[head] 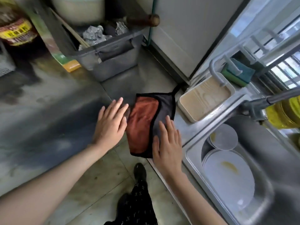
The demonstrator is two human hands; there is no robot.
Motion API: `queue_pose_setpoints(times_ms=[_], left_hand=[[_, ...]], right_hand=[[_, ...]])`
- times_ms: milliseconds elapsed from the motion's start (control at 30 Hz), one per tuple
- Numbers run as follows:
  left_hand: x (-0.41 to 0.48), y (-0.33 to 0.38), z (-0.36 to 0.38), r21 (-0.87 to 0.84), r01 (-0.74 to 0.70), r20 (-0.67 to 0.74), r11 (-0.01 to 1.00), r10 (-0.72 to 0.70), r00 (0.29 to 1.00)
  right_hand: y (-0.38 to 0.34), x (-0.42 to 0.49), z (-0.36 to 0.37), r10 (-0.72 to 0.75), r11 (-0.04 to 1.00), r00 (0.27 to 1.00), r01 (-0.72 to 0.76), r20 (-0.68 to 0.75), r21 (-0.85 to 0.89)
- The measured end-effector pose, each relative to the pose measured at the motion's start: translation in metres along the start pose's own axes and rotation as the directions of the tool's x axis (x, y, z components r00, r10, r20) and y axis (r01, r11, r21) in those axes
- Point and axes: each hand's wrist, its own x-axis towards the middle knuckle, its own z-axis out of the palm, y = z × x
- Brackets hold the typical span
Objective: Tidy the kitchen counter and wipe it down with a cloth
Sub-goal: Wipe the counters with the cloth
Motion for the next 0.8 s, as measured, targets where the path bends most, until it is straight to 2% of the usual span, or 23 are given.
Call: queue_pose_setpoints(times_ms=[67,167,267,400,467,567,700,733,800], left_hand=[[-0.001,-0.019,-0.003,0.088,0.132,0.019,0.987,-0.134,0.991],[-0.005,-0.034,-0.001,0.157,0.179,0.051,0.971,-0.189,0.981],[-0.004,-0.035,0.001,0.187,0.179,0.051,0.966,-0.192,0.980],[-0.006,-0.037,0.003,0.209,0.174,0.054,0.962,-0.189,0.980],[-0.005,-0.038,0.003,0.202,0.179,0.047,0.963,-0.192,0.980],[-0.006,-0.037,0.003,0.203,0.178,0.054,0.963,-0.193,0.980],[-0.006,-0.037,0.002,0.192,0.182,0.048,0.964,-0.195,0.980],[-0.006,-0.037,0.002,0.194,0.181,0.043,0.964,-0.193,0.980],[-0.005,-0.036,0.002,0.198,0.182,0.038,0.963,-0.193,0.981]], right_hand=[[-0.028,0.045,0.015,-0.056,0.998,0.985,0.051,0.164,0.035],[-0.028,0.095,0.037,-0.187,0.964,0.940,0.232,0.286,-0.131],[-0.016,0.141,0.041,-0.248,0.931,0.930,0.306,0.272,-0.197],[-0.030,0.198,0.050,-0.157,0.954,0.956,0.211,0.248,-0.213],[-0.037,0.199,0.054,-0.135,0.959,0.966,0.183,0.220,-0.218],[-0.039,0.165,0.056,-0.278,0.918,0.919,0.340,0.280,-0.205],[-0.021,0.156,0.043,-0.510,0.783,0.759,0.604,0.405,-0.146],[-0.015,0.165,0.040,-0.521,0.770,0.752,0.618,0.404,-0.157],[-0.008,0.185,0.039,-0.428,0.828,0.825,0.522,0.370,-0.205]])
